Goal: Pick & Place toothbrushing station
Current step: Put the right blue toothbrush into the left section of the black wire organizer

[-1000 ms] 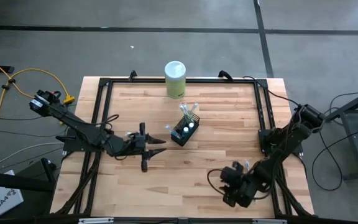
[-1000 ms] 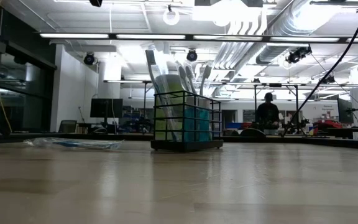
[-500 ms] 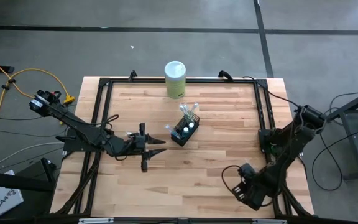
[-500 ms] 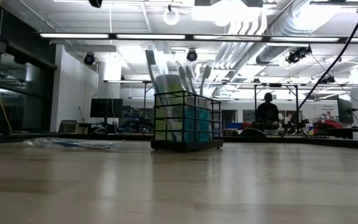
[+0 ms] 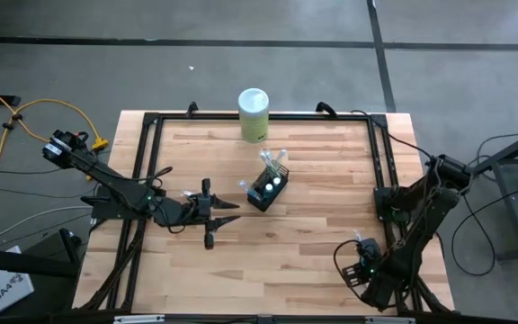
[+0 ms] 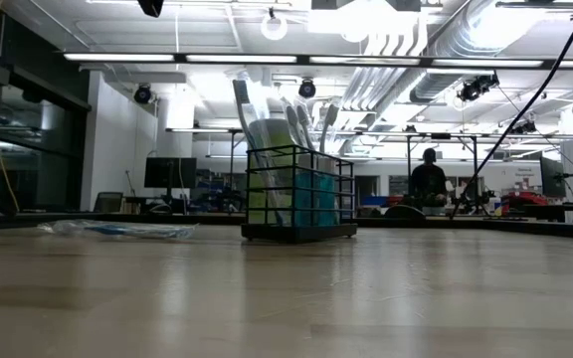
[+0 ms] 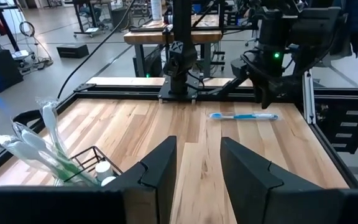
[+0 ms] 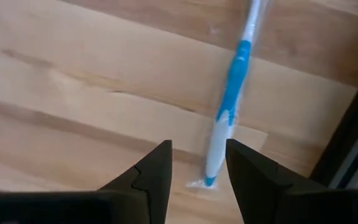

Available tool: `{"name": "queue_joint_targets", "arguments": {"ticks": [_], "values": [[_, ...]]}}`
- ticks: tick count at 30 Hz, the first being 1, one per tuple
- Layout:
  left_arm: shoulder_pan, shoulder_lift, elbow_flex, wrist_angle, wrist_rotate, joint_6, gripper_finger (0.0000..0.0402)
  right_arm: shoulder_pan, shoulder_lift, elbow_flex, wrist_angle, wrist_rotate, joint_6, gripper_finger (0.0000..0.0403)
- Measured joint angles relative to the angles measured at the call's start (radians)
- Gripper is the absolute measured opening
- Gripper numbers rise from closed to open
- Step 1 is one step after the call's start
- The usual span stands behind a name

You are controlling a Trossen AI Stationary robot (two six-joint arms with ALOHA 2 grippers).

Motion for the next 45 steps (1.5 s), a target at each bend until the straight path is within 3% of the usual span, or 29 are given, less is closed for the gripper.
{"name": "queue_joint_targets", "arguments": {"ticks": [6,22,26,33,45], "values": [[0.0,0.0,0.0,-0.015,0.003,0.0,0.012,0.002,0.085,0.0,-0.004,-0.082,-0.025,0.0142],[0.0,0.0,0.0,-0.012,0.005,-0.011,0.012,0.025,0.219,0.003,0.134,-0.097,-0.031,0.0141],[0.0,0.0,0.0,-0.012,0.005,-0.016,0.012,0.026,0.219,0.003,0.137,-0.092,-0.031,0.0113],[0.0,0.0,0.0,-0.012,0.005,-0.03,0.012,0.026,0.219,0.003,0.139,-0.076,-0.079,0.0018],[0.0,0.0,0.0,-0.012,0.005,-0.03,0.012,0.027,0.221,0.001,0.13,-0.071,-0.103,0.0016]]}}
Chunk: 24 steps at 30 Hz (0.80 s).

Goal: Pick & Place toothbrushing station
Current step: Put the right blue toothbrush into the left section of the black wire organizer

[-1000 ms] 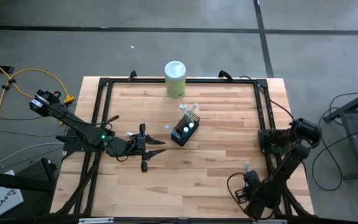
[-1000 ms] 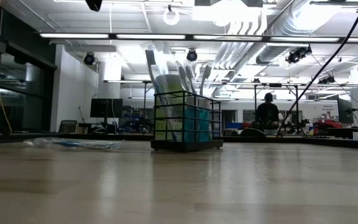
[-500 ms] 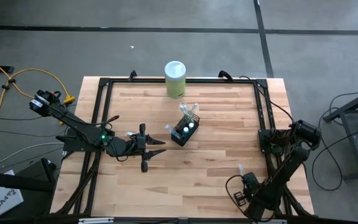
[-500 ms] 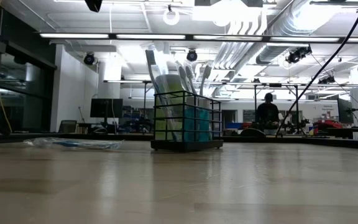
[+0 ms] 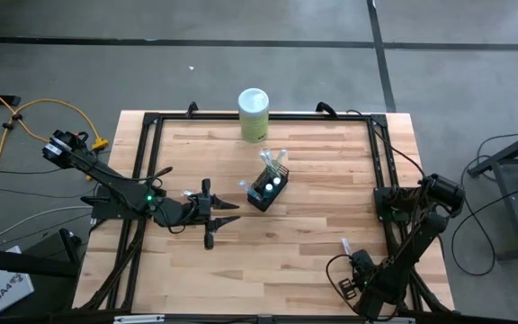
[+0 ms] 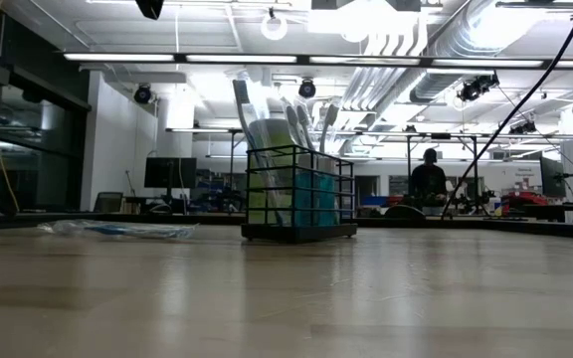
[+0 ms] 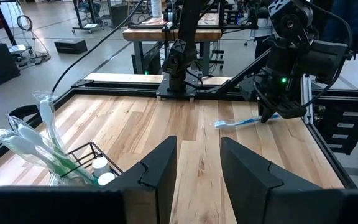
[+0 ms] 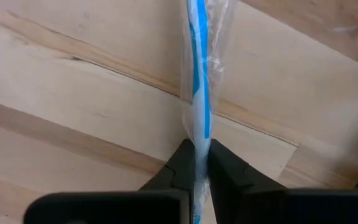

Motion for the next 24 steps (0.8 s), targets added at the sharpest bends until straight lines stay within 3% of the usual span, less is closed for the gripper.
{"name": "queue_joint_targets", "arguments": {"ticks": [10,17,24], "values": [[0.0,0.0,0.0,0.0,0.0,0.0,0.012,0.003,-0.019,-0.002,-0.032,0.097,-0.081,0.0016],[0.0,0.0,0.0,0.0,0.028,0.001,0.012,-0.004,-0.079,-0.004,-0.06,0.326,-0.143,0.0016],[0.0,0.0,0.0,0.0,0.061,0.008,0.012,-0.066,-0.108,-0.004,0.009,0.487,-0.336,0.0016]]}}
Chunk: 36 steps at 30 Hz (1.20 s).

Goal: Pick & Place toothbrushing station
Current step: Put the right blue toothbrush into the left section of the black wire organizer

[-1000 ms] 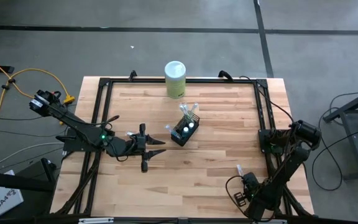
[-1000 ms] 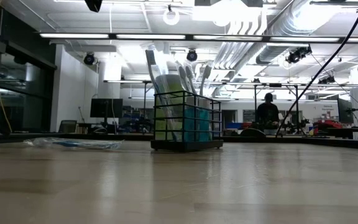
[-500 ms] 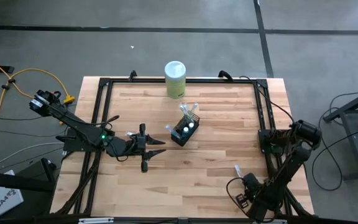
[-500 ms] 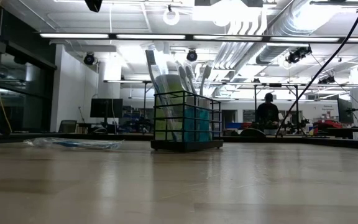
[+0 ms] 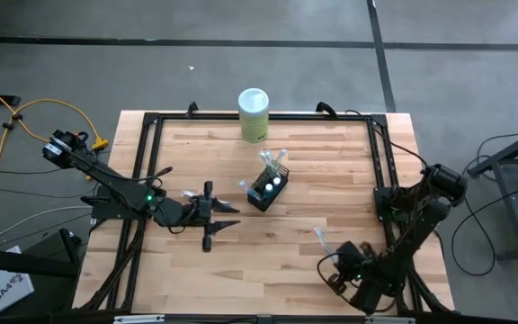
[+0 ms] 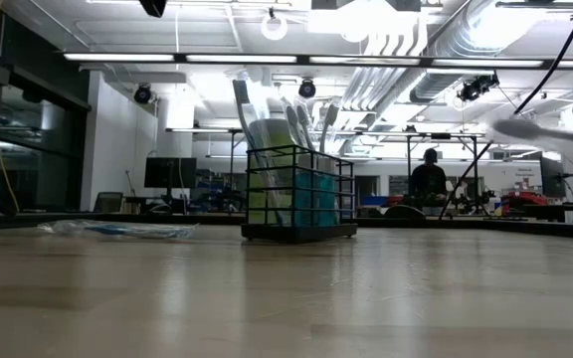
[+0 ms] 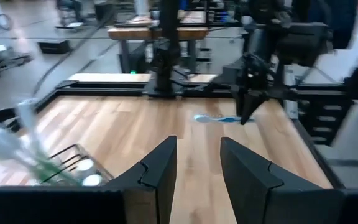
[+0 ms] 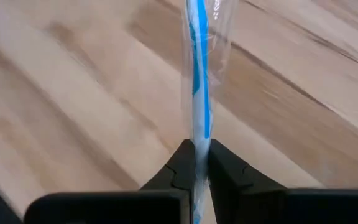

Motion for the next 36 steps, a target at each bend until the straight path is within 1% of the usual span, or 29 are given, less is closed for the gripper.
{"name": "queue_joint_targets", "arguments": {"ticks": [2,5,14,19,24,30,33,36], "values": [[0.0,0.0,0.0,0.001,0.046,0.011,0.012,-0.028,-0.001,0.004,0.039,0.033,-0.092,0.0016],[-0.001,0.0,0.0,0.001,0.087,0.008,0.012,-0.08,-0.001,0.025,0.077,0.094,-0.248,0.0016],[0.0,0.0,0.0,0.004,0.08,-0.072,0.012,-0.223,-0.002,0.142,0.254,0.334,-0.853,0.0016],[0.0,0.0,0.0,0.074,0.078,-0.061,0.012,-0.28,-0.003,0.164,0.426,0.454,-1.178,0.0016],[0.0,0.0,0.0,0.173,0.076,0.001,0.012,-0.333,-0.003,0.164,0.604,0.485,-1.424,0.0015],[0.0,0.0,0.0,0.214,0.076,0.041,0.012,-0.394,-0.003,0.164,0.838,0.479,-1.677,0.0015],[0.0,0.0,0.0,0.218,0.076,0.041,0.012,-0.423,-0.003,0.164,0.911,0.444,-1.755,0.0015],[0.0,0.0,0.0,0.23,0.083,0.041,0.012,-0.448,-0.003,0.164,0.926,0.39,-1.764,0.0015]]}}
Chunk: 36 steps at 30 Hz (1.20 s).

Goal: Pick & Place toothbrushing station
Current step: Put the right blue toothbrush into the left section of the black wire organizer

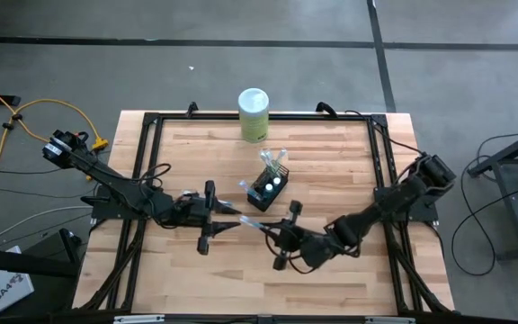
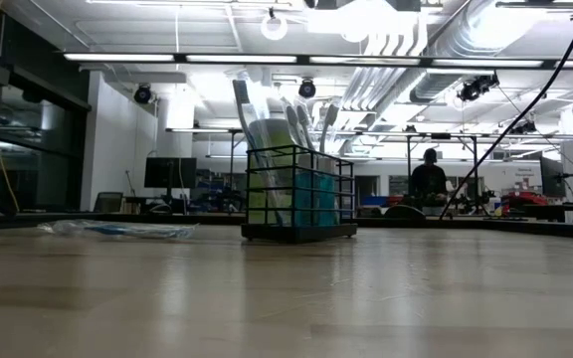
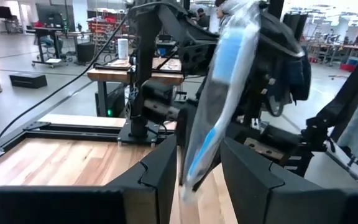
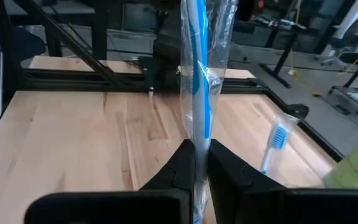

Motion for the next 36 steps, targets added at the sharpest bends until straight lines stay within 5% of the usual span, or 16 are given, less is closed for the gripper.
{"name": "queue_joint_targets", "arguments": {"ticks": [23,36], "values": [[0.003,0.057,0.0,0.043,0.053,-0.024,0.012,-0.056,0.047,0.001,0.013,-0.195,0.055,0.0015],[0.007,0.06,0.0,0.021,0.061,-0.06,0.0111,-0.059,0.06,0.0,0.006,-0.197,0.053,0.0015]]}}
